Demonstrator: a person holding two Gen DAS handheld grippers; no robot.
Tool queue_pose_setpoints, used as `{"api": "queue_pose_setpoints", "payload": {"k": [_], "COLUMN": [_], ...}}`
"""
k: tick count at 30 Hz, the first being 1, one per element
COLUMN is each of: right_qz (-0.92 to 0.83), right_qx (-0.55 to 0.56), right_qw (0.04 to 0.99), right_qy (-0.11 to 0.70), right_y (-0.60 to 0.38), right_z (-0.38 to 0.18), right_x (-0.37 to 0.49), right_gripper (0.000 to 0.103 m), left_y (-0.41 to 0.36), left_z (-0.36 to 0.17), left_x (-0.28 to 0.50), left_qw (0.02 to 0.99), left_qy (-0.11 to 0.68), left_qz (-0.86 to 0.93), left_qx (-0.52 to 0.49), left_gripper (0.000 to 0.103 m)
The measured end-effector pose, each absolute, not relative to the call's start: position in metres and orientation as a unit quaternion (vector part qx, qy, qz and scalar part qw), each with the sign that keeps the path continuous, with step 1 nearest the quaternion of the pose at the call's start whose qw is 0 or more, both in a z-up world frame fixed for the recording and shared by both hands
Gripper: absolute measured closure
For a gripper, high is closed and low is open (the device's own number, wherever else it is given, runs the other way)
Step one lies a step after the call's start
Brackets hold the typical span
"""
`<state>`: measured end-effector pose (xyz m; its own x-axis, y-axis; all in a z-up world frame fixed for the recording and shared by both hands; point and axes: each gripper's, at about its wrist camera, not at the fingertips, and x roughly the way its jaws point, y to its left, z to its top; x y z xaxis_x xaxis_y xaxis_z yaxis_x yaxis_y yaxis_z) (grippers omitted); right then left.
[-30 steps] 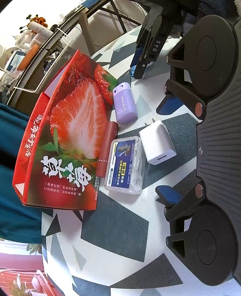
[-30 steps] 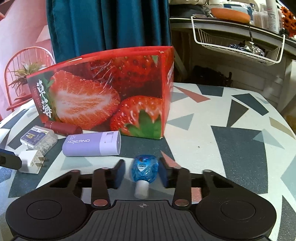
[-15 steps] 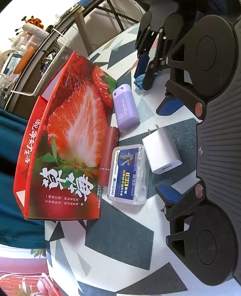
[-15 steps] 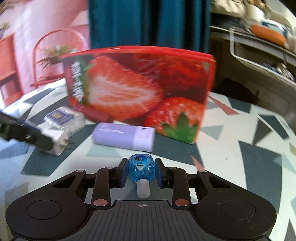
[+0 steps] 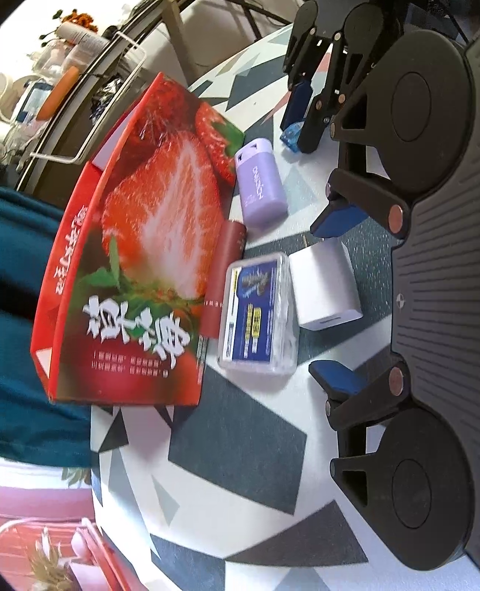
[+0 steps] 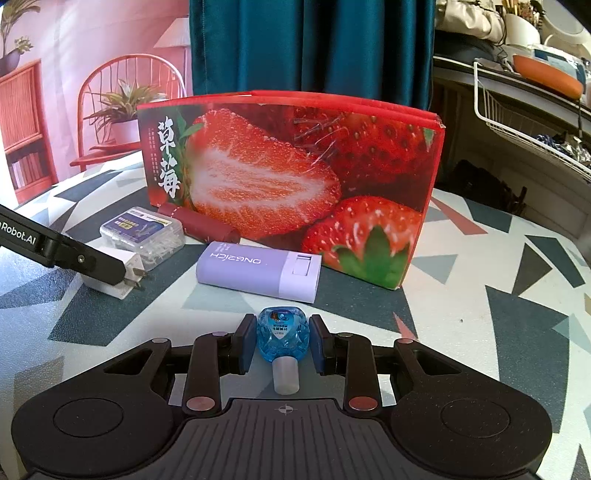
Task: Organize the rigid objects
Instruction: 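Close the left gripper on the white charger cube while the right gripper holds the blue bottle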
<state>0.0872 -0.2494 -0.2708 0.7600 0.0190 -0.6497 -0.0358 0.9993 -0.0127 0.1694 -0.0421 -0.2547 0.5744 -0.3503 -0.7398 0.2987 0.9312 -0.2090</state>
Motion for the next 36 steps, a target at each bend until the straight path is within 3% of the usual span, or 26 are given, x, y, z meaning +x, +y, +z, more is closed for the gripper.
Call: {"api": "queue_pose_setpoints", "payload": {"k": [5, 36], "right_qz": [0.015, 0.015], "right_qx": [-0.012, -0.009], "right_qw": [0.938, 0.938], "right_qy": [0.346, 0.346], "right_y": [-0.25, -0.25], "right_z": [-0.271, -0.271], "right_x": [0.087, 0.087], "right_gripper": [0.075, 0.074], "left_y": [-0.037, -0.033], "left_z": [-0.25, -0.248], "left_x": [0.167, 0.175], "left_qw": [0.896, 0.901], "left_qy": [0.414, 0.416], "left_qz": [-0.158, -0.121], "left_qx": [-0.023, -0.026], "left_gripper": [0.036, 0.035]}}
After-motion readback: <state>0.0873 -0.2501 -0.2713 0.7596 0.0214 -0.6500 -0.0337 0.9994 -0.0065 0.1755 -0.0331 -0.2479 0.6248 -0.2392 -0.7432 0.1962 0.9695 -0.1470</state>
